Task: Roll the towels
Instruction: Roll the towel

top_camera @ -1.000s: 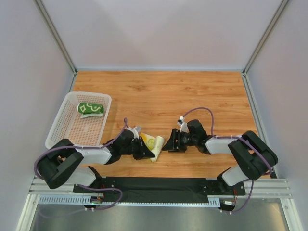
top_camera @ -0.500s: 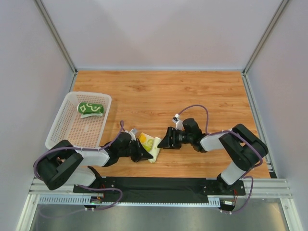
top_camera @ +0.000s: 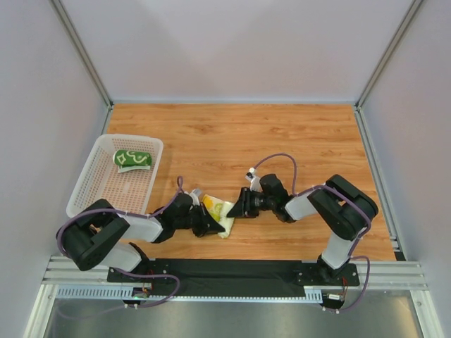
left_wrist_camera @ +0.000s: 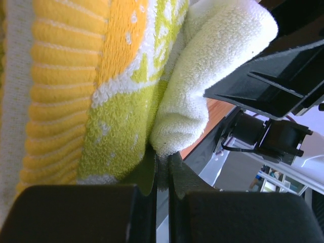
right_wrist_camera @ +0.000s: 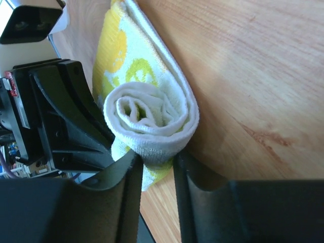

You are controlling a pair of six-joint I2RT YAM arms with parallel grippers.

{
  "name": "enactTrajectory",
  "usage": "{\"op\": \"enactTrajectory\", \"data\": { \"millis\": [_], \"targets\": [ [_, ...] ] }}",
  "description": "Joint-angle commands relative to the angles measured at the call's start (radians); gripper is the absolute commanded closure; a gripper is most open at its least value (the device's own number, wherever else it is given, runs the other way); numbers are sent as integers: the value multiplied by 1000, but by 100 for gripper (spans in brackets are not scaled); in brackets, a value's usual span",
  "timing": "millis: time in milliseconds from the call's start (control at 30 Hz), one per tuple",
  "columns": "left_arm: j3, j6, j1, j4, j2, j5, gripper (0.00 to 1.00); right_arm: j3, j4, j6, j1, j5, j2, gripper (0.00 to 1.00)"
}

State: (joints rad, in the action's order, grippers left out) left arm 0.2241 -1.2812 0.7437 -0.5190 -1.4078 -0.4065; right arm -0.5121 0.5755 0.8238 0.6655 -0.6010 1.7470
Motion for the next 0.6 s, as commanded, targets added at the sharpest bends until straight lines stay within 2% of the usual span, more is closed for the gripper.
{"op": "enactTrajectory", "data": {
  "millis": [0, 67, 167, 267, 300, 400, 533, 567],
  "targets": [
    [3, 32, -6, 51, -13, 21, 100, -12, 7, 0, 13, 47, 36, 72],
    [26, 63, -6, 100, 3, 34, 98, -11, -2, 3, 11, 58, 28, 78],
    [59, 98, -6, 209, 41, 64, 91, -28, -67, -11, 13, 69, 13, 87],
    [108, 157, -1, 358, 99, 107, 78, -42, -111, -14, 13, 75, 5, 91],
    [122, 189, 0, 441, 118, 124, 68, -45, -118, -9, 11, 75, 0, 91],
    [190, 229, 29, 639, 191, 231, 53, -52, -155, -3, 13, 84, -15, 92],
    [285, 284, 98, 842, 251, 392, 49, -66, -207, 0, 16, 99, -41, 93],
    [332, 287, 147, 882, 254, 488, 49, -71, -232, -2, 16, 102, -44, 93]
  ]
}}
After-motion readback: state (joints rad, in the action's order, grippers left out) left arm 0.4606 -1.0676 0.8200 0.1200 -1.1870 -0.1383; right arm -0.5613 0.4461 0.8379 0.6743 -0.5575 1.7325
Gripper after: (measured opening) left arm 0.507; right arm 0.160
